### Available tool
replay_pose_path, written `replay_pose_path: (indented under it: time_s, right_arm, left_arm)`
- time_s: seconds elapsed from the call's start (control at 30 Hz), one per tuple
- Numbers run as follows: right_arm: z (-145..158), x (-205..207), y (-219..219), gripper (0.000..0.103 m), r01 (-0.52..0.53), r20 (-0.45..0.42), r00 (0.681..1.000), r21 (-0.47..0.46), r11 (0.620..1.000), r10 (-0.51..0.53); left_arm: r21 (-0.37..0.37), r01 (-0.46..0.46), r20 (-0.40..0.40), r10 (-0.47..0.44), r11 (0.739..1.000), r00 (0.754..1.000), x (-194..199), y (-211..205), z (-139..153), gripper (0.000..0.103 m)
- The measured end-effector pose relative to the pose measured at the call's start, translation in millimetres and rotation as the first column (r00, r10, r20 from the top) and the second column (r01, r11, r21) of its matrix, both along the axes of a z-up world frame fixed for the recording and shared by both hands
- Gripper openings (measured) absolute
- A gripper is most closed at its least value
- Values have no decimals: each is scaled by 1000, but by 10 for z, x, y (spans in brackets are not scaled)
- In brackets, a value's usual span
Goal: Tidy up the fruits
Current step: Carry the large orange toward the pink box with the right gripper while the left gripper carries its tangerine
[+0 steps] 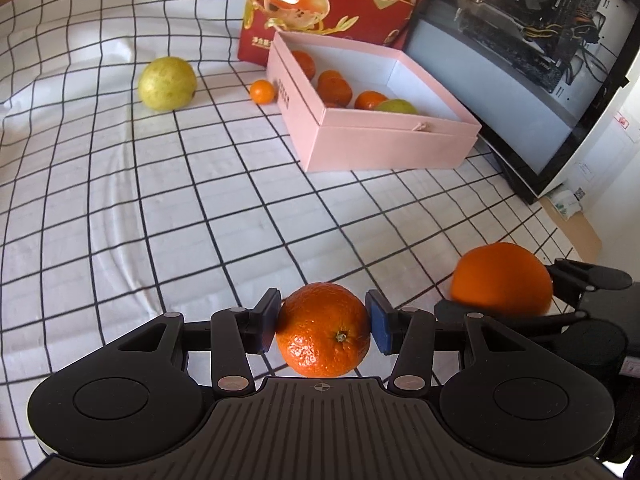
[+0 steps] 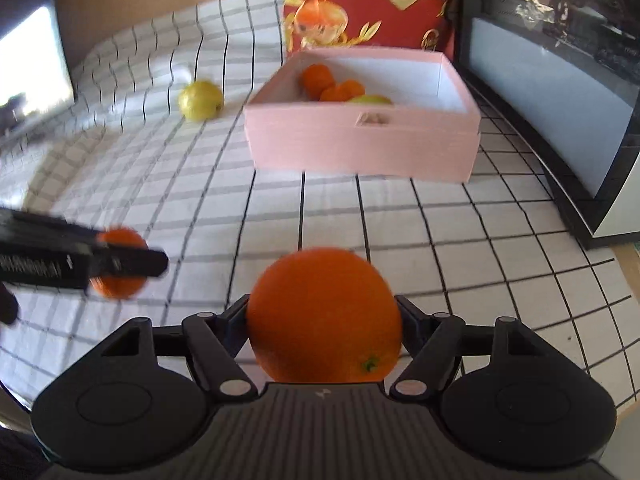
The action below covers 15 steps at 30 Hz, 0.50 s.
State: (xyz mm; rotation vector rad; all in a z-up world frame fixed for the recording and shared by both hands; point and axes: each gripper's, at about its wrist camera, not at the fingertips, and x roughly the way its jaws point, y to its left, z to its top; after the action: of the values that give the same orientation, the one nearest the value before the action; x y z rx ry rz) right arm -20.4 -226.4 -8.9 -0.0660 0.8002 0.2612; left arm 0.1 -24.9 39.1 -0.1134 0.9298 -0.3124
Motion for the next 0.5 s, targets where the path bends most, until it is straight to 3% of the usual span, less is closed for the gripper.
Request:
replay_pose_path:
  time_s: [0.3, 0.5]
  right_arm:
    - [7, -141, -23, 73, -8, 54, 998, -53, 999, 11]
    - [26, -153, -43, 72, -34, 40, 999, -60, 998, 36]
  left_arm:
    - [7, 22, -10, -22, 1000, 1000, -8, -91, -22, 52]
    - [15, 27, -8, -27, 1000, 1000, -17, -113, -17, 52]
